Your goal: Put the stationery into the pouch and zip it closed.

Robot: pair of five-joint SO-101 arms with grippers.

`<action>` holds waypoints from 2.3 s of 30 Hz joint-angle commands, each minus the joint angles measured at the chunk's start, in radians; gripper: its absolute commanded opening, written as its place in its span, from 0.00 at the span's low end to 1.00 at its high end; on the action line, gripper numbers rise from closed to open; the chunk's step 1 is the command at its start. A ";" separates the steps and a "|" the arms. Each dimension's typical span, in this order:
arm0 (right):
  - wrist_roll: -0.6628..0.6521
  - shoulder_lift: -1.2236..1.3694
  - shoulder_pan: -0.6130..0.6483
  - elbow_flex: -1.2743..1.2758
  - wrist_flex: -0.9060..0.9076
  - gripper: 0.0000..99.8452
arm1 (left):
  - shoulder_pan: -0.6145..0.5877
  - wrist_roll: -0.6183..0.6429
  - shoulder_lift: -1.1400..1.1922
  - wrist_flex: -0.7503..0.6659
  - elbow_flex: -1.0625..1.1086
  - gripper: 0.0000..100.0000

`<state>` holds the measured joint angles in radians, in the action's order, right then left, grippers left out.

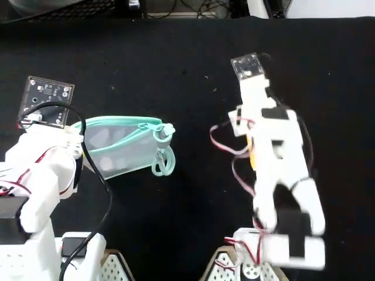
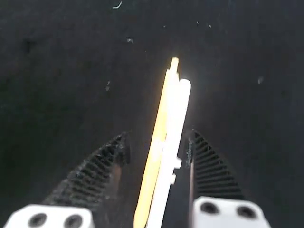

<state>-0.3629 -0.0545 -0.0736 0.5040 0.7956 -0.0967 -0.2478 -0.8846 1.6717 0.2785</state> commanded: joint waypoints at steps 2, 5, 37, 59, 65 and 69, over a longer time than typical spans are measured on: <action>-0.064 0.222 -0.015 -0.213 -0.021 0.18 | -0.008 -0.006 0.014 0.014 0.119 0.03; -0.087 0.343 -0.020 -0.317 -0.020 0.18 | -0.008 -0.006 0.014 0.014 0.117 0.03; -0.331 0.653 -0.002 -0.619 0.149 0.15 | -0.008 -0.006 0.014 0.014 0.116 0.03; -0.324 0.157 0.072 -0.248 0.308 0.01 | -0.008 -0.006 0.014 0.014 0.116 0.03; -0.330 0.053 0.132 0.013 0.278 0.01 | -0.008 -0.006 0.014 0.014 0.116 0.03; -0.334 0.085 0.130 0.059 0.242 0.02 | -0.008 -0.006 0.014 0.014 0.116 0.03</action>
<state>-0.6882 0.0529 0.0430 0.5531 1.0595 -0.0967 -0.2478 -0.8846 1.6701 0.2800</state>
